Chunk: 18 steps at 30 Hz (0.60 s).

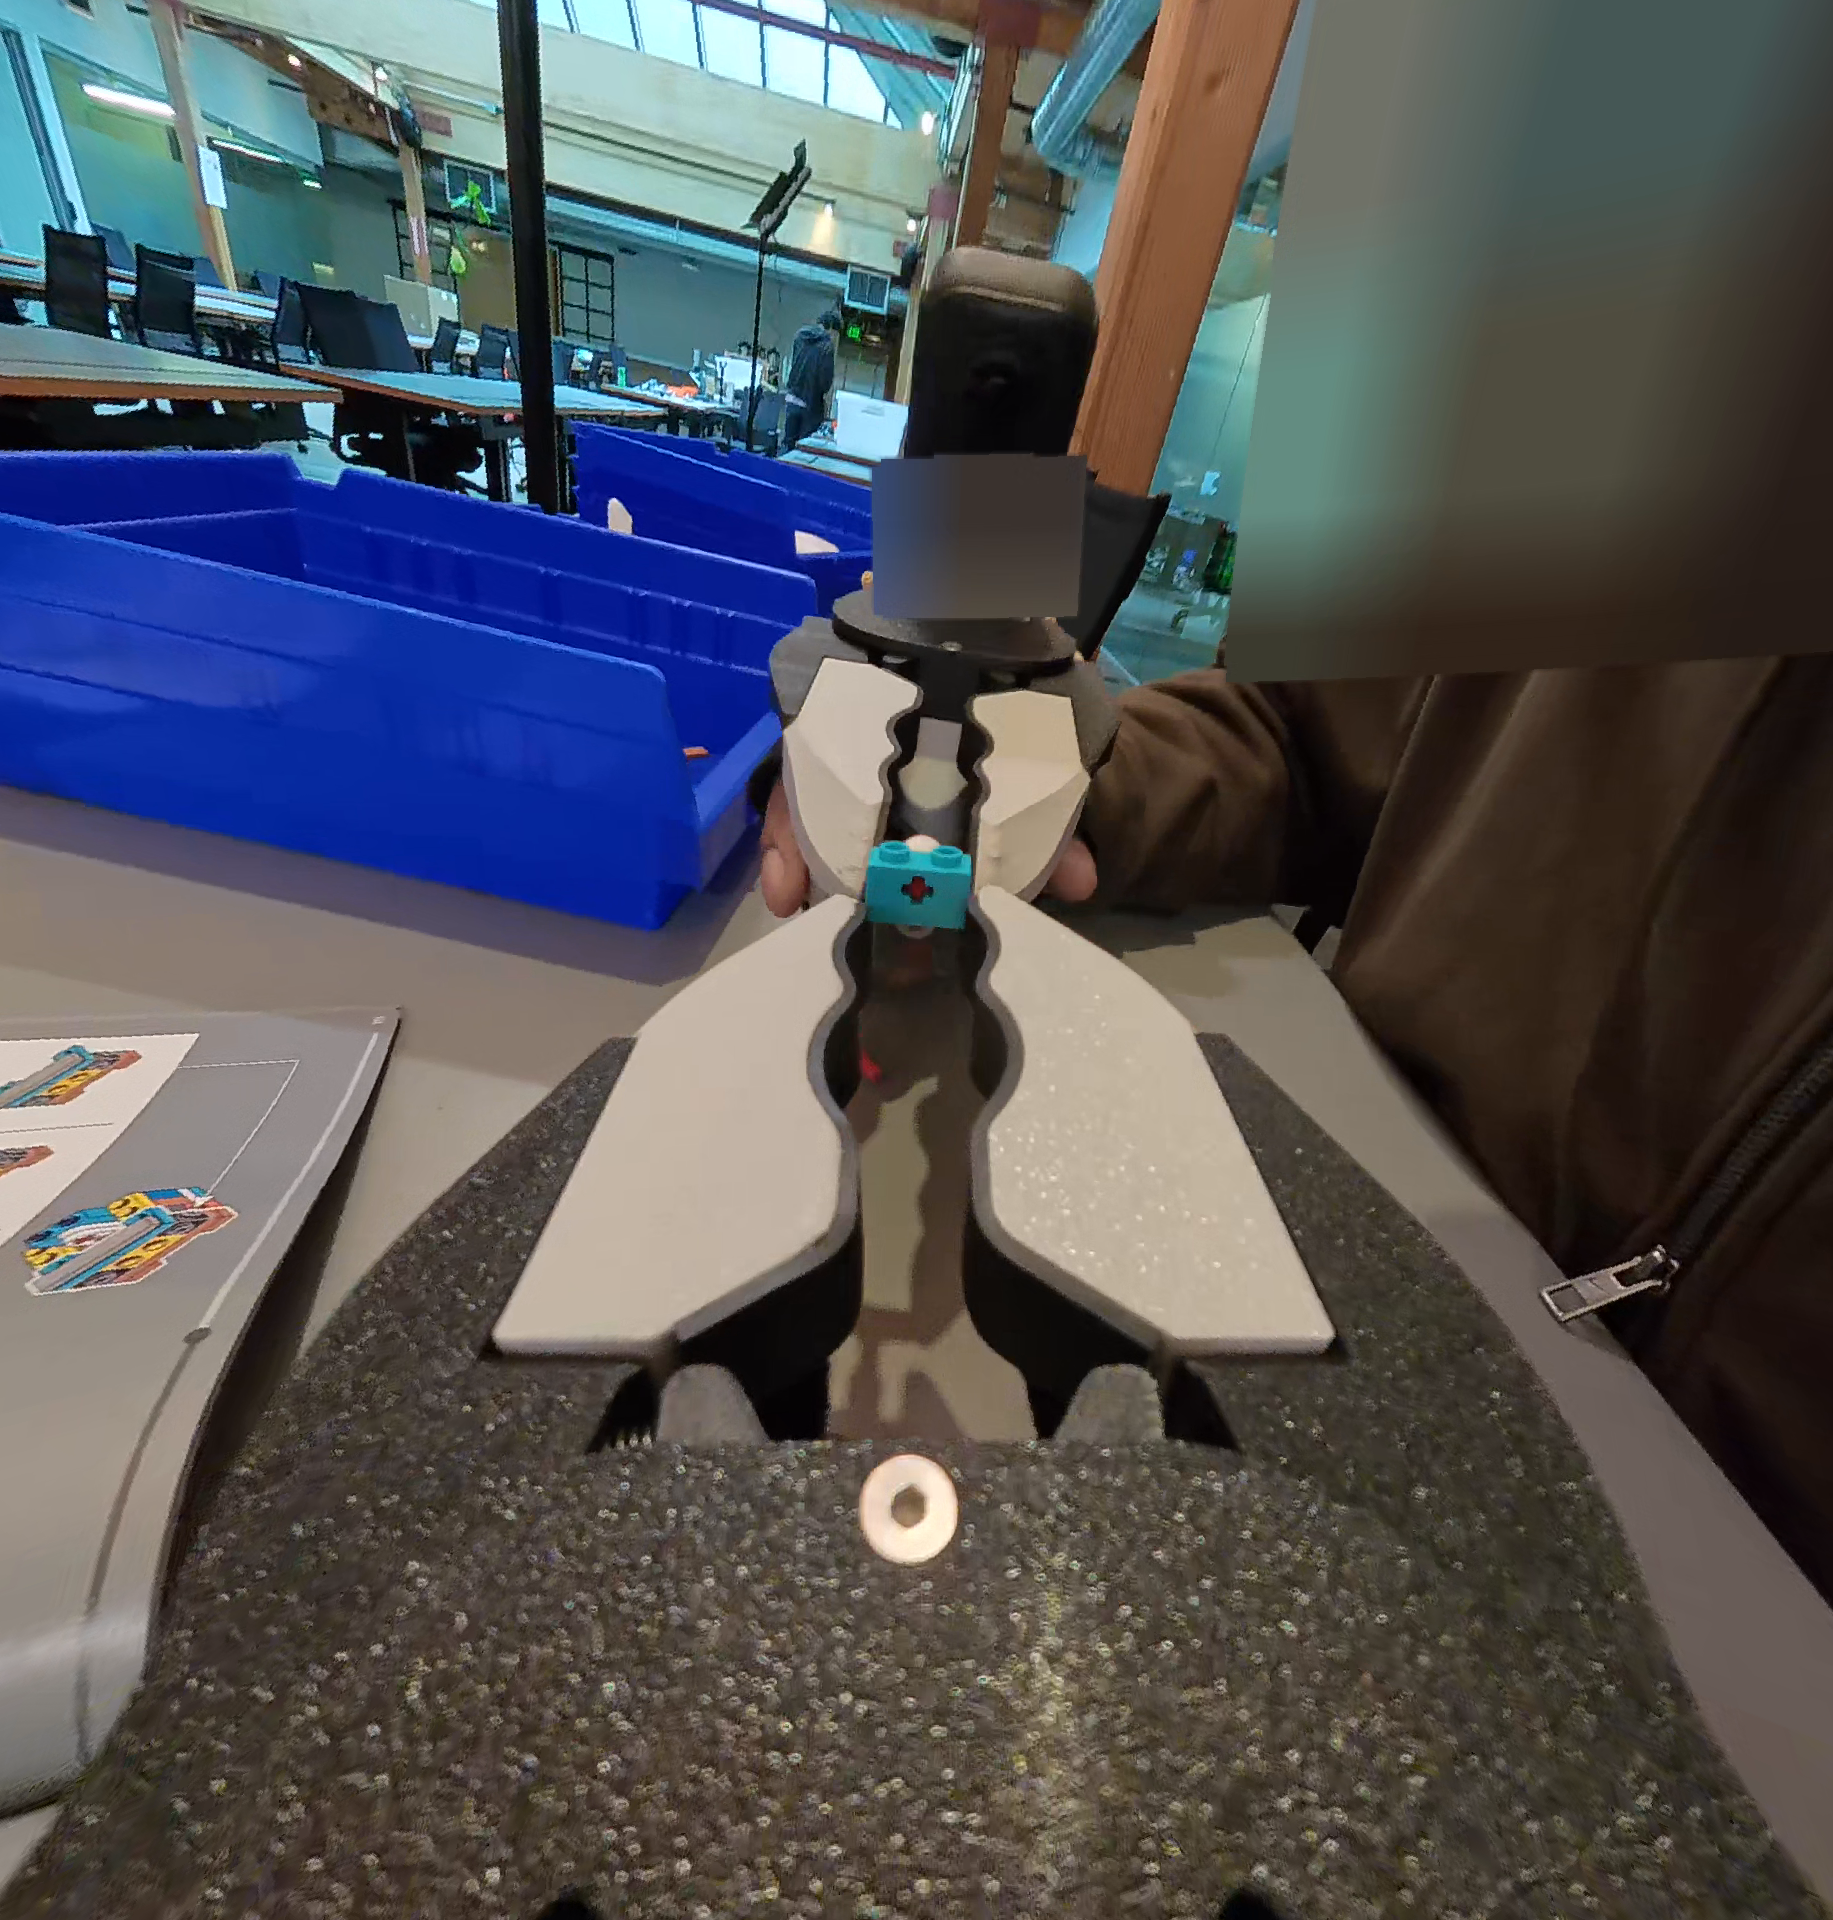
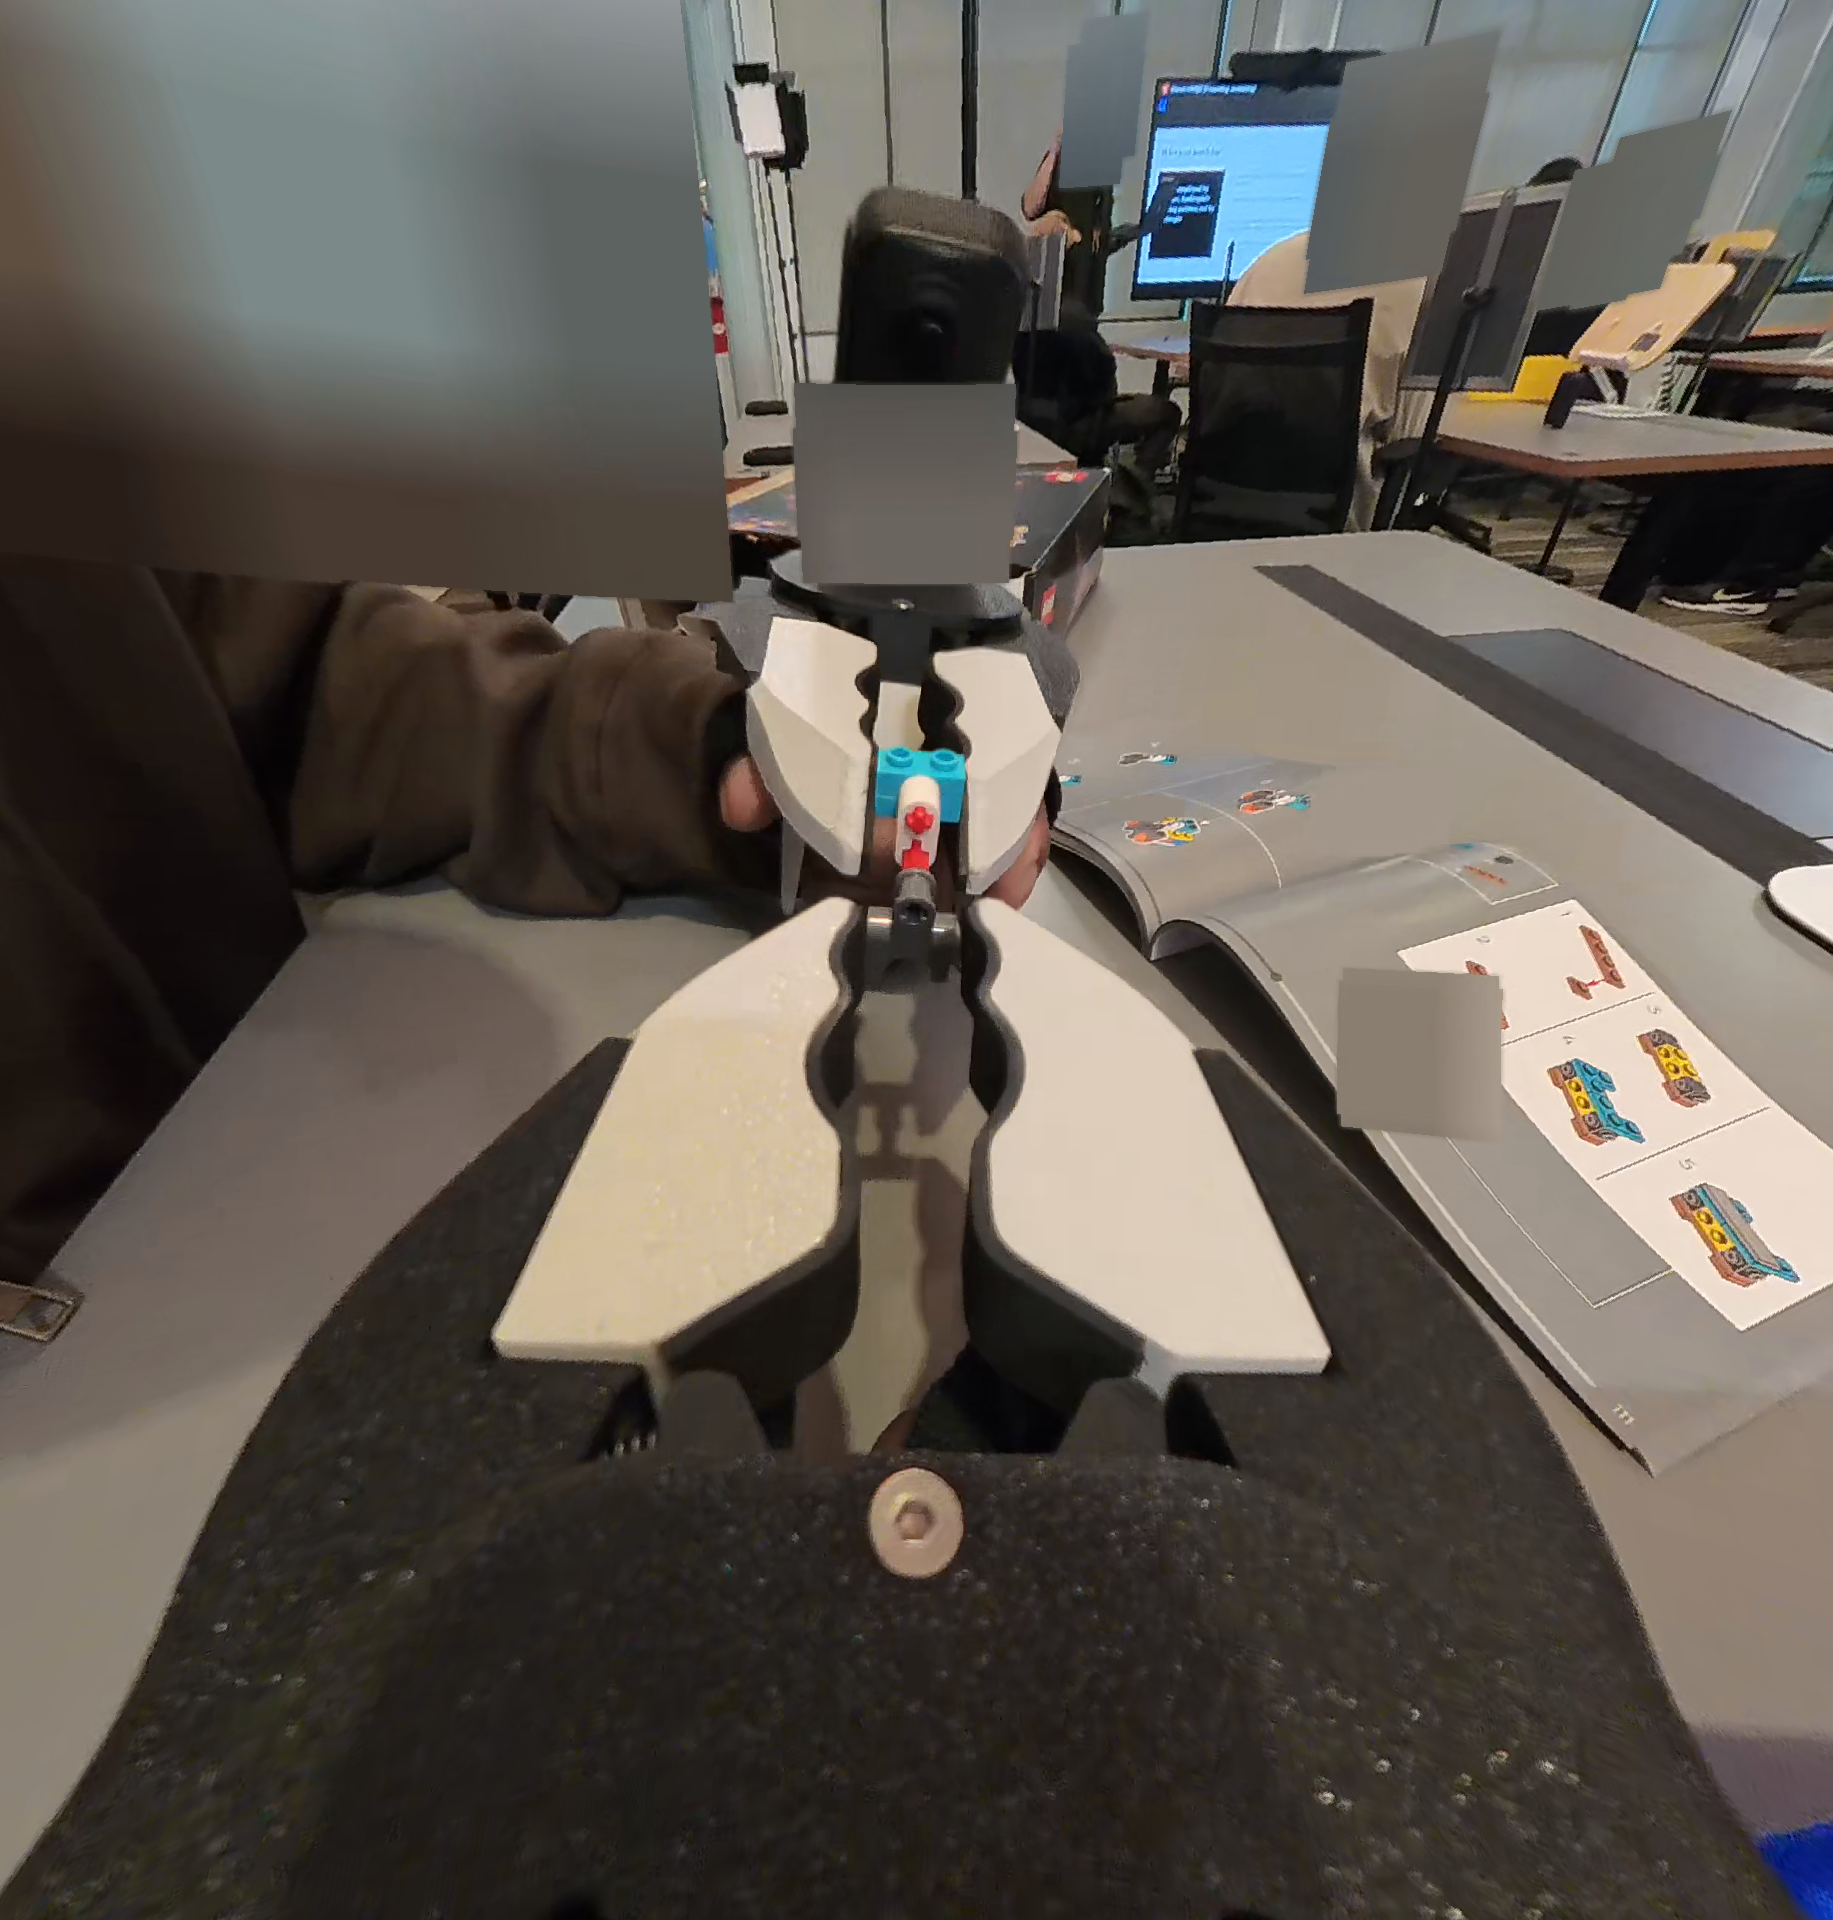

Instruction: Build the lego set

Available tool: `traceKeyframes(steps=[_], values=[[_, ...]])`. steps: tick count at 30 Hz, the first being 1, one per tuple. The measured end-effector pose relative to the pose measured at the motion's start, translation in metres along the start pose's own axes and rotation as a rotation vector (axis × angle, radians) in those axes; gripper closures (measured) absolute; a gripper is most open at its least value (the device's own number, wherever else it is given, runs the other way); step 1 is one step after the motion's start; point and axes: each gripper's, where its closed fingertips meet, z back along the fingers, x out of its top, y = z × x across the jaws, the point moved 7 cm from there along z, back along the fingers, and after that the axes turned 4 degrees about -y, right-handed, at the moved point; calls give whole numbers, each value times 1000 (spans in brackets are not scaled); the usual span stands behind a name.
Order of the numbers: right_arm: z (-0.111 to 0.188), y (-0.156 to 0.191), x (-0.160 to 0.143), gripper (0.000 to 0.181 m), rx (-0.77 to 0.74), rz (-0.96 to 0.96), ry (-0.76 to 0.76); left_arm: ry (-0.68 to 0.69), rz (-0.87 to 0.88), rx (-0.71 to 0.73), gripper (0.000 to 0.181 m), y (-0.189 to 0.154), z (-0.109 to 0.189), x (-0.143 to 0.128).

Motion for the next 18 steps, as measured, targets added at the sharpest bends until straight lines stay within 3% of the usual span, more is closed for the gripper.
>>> traceKeyframes(steps=[11,18], values=[[8,-3,9,157,39,-71,-130,-129,116,-88,165,0,2,4],[11,3,12,159,244,-233,-229,-175,237,-287,165,-12,-3,4]])
